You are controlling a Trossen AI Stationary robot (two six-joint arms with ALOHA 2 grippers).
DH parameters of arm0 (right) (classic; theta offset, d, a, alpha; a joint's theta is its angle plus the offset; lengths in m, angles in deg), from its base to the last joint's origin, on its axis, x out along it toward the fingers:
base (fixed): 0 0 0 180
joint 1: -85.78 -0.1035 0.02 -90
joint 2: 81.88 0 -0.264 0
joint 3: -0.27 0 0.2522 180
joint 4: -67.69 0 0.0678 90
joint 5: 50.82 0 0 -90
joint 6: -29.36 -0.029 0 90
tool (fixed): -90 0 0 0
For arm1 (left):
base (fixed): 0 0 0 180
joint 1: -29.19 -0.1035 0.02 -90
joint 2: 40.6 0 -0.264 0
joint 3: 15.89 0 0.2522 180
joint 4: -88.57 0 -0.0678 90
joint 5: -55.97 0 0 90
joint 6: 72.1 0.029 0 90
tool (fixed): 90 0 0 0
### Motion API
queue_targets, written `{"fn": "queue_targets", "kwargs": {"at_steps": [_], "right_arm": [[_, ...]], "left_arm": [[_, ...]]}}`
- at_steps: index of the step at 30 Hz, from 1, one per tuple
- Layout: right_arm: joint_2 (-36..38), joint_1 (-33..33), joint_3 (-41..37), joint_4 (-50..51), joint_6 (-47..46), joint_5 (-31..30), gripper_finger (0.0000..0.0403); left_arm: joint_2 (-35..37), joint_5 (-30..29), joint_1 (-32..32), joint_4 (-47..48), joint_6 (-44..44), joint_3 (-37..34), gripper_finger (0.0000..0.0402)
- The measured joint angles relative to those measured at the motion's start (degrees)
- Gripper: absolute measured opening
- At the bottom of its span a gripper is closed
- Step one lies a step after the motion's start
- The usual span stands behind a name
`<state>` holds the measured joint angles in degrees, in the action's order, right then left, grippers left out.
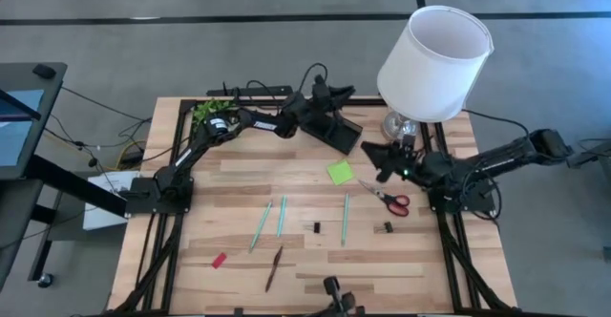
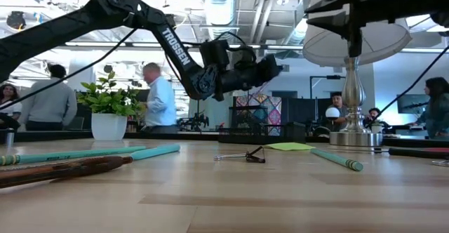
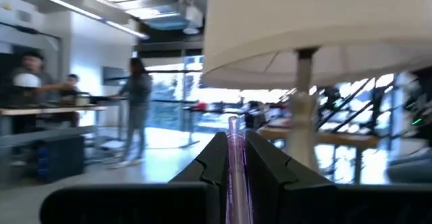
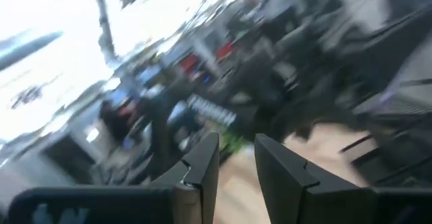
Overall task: Pick and place office supplies into organizer
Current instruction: Put the purple pen into the black desk organizer
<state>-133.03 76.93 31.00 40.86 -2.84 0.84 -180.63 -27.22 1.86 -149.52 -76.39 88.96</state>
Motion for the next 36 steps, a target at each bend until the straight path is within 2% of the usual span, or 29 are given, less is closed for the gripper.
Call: {"fn": "queue_targets", "kwargs": {"at_steps": [3,7,11,14,17,20,23,26,32,36], "right_arm": [[2.7,2.7,0.0,0.6,-0.2,-0.4,0.0091],[8.0,3.4,0.0,9.2,1.1,-0.6,0.0091],[11.9,4.4,0.0,20.4,-0.8,-0.7,0.0091],[11.7,6.0,0.0,22.3,-2.3,0.6,0.0091],[10.0,8.0,0.0,20.1,-2.3,3.9,0.0091],[6.9,9.9,0.0,14.9,-0.1,7.3,0.0091],[3.6,10.8,0.0,3.5,3.1,11.8,0.0091],[0.9,10.6,0.4,-6.6,7.2,13.0,0.0091],[-3.4,9.0,7.1,-2.4,18.9,16.0,0.0091],[-7.4,8.0,13.1,4.0,27.8,13.0,0.0091]], "left_arm": [[0.0,2.4,0.0,-4.8,-5.1,0.0,0.0022],[0.1,7.9,-0.5,-16.9,-13.8,0.0,0.0022],[1.7,14.7,-0.5,-16.6,-25.7,0.0,0.0022],[3.7,18.9,1.3,-17.2,-26.7,0.0,0.0022],[6.1,21.0,3.7,-17.5,-27.8,0.7,0.0022],[7.8,21.8,6.6,-17.5,-28.4,2.9,0.0022],[8.7,22.0,9.3,-17.5,-27.8,5.5,0.0022],[8.8,21.5,10.7,-17.5,-27.9,7.9,0.0022],[8.8,18.8,10.9,-14.9,-29.0,9.3,0.0022],[8.8,18.2,11.1,-13.1,-30.0,9.3,0.0022]]}}
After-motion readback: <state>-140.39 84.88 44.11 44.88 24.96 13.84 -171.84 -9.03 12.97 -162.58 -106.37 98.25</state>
